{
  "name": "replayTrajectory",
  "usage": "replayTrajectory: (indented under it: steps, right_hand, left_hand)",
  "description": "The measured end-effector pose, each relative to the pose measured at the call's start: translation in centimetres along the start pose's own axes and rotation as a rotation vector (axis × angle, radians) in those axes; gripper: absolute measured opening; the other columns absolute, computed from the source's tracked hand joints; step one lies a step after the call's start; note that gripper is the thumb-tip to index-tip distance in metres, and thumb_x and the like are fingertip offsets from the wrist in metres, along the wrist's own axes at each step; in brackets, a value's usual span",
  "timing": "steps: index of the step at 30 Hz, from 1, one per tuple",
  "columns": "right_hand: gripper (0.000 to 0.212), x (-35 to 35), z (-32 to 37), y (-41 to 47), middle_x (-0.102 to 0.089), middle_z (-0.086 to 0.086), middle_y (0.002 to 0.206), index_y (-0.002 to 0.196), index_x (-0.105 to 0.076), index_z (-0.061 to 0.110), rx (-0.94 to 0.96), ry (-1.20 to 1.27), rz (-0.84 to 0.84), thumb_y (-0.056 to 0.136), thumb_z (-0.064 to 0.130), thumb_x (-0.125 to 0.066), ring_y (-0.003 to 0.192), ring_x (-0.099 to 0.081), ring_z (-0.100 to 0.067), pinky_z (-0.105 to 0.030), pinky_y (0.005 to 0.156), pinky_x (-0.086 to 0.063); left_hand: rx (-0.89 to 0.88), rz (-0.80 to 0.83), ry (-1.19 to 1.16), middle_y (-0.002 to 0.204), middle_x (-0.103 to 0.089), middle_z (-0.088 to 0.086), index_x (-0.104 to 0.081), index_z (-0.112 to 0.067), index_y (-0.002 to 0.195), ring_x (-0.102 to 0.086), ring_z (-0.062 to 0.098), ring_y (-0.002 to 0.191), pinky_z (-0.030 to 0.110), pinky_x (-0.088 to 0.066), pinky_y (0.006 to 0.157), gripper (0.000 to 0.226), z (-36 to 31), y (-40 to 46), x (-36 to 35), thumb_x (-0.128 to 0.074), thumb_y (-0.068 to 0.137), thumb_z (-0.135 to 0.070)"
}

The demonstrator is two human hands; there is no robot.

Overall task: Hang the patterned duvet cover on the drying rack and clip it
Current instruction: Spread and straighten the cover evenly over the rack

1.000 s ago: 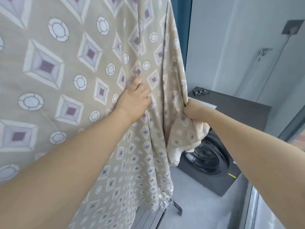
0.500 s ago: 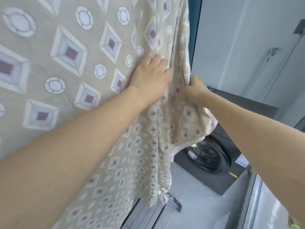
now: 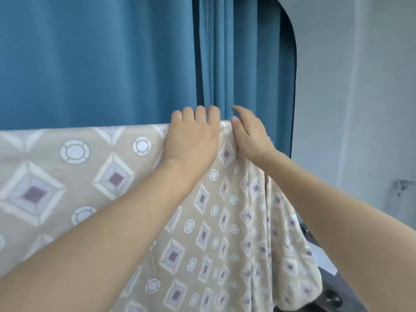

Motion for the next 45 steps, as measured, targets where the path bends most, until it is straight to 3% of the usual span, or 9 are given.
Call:
replayTrajectory:
  steps: [2,4,9,14,19,28,34,41,45]
  right_hand:
    - [0.037,-0.7,0.5,0.8,-0.065,0.000,0.094,0.095,-0.063,0.016,0.029,0.042,-0.007,0.102,0.032,-0.030,0.092,-0.057,-0.024,-0.040,0.086,-0.044]
    - [0.040,-1.1,0.0,1.0,-0.047,0.007,0.065,0.069,-0.046,0.018,0.010,0.045,-0.076,0.100,0.037,-0.028,0.067,-0.046,-0.020,-0.039,0.066,-0.038]
    - [0.030,-1.3,-1.1,0.2,-0.060,0.009,0.089,0.086,-0.058,0.024,-0.085,0.211,-0.144,0.102,0.033,-0.035,0.096,-0.055,-0.020,-0.036,0.086,-0.044]
    - [0.028,-0.7,-0.2,-1.0,-0.058,0.008,0.090,0.092,-0.057,0.012,-0.108,0.209,-0.257,0.104,0.026,-0.035,0.095,-0.054,-0.016,-0.029,0.083,-0.042]
    - [0.030,0.3,0.1,-2.1,-0.063,0.005,0.091,0.097,-0.062,0.011,-0.079,0.156,-0.307,0.103,0.027,-0.037,0.093,-0.057,-0.017,-0.029,0.084,-0.043]
    - [0.039,-1.2,7.2,2.3,-0.062,-0.003,0.082,0.086,-0.059,0.008,0.170,0.005,0.091,0.103,0.032,-0.034,0.081,-0.056,-0.022,-0.040,0.075,-0.045]
    - [0.063,-4.6,13.0,1.9,-0.051,-0.005,0.054,0.059,-0.042,0.006,0.255,-0.071,0.236,0.102,0.049,-0.026,0.060,-0.049,-0.027,-0.036,0.056,-0.039]
    - [0.060,-6.6,21.1,-0.6,-0.042,-0.002,0.053,0.057,-0.029,0.013,0.325,-0.016,0.473,0.100,0.056,-0.025,0.052,-0.042,-0.023,-0.032,0.052,-0.031]
    - [0.063,-7.7,24.7,-2.0,-0.053,-0.003,0.062,0.058,-0.038,0.012,0.375,-0.007,0.479,0.100,0.055,-0.022,0.061,-0.051,-0.021,-0.034,0.059,-0.038]
  left_hand:
    - [-0.038,-0.008,-0.033,0.075,-0.057,0.003,-0.045,-0.016,0.094,-0.052,0.024,0.066,0.034,-0.030,0.060,0.024,0.2,-0.4,0.1,-0.035,0.075,-0.008]
    - [-0.065,0.002,-0.040,0.069,-0.054,0.003,-0.045,-0.018,0.087,-0.050,0.024,0.061,0.033,-0.026,0.059,0.023,0.5,-0.6,0.0,-0.035,0.071,-0.004]
    - [-0.059,-0.112,-0.122,0.064,-0.052,0.005,-0.047,-0.016,0.079,-0.048,0.025,0.057,0.033,-0.029,0.056,0.018,0.4,-0.5,0.5,-0.037,0.073,-0.002]
    - [-0.025,-0.263,-0.263,0.075,-0.051,0.010,-0.052,-0.011,0.079,-0.047,0.029,0.070,0.039,-0.039,0.070,0.029,-0.8,-1.8,1.3,-0.026,0.076,0.001]
    - [0.009,-0.104,-0.288,0.079,-0.052,0.008,-0.055,-0.013,0.077,-0.049,0.029,0.075,0.039,-0.032,0.071,0.030,-1.9,-4.3,0.2,-0.027,0.075,-0.004]
    - [-0.002,0.222,-0.385,0.097,-0.059,0.006,-0.061,-0.013,0.094,-0.058,0.028,0.092,0.036,-0.041,0.077,0.009,1.0,-4.1,0.6,-0.058,0.085,-0.015]
    - [0.091,-0.010,-0.150,0.081,-0.053,0.006,-0.057,-0.012,0.086,-0.044,0.028,0.071,0.038,-0.031,0.063,0.016,7.7,-6.0,7.3,-0.045,0.074,-0.012]
    - [0.477,0.079,0.173,0.079,-0.056,0.006,-0.054,-0.011,0.089,-0.050,0.032,0.074,0.042,-0.032,0.070,0.025,19.2,-11.9,11.1,-0.037,0.090,-0.030]
    - [0.354,-0.020,0.057,0.084,-0.057,0.002,-0.060,-0.012,0.094,-0.047,0.027,0.077,0.037,-0.030,0.078,0.022,20.7,-15.1,10.6,-0.042,0.096,-0.024]
Point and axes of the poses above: each hand's wrist, its own y-axis towards the middle knuckle, its own x-axis out of the back of the hand, z = x × y, the point moved 6 cm from there along y, towards the middle knuckle
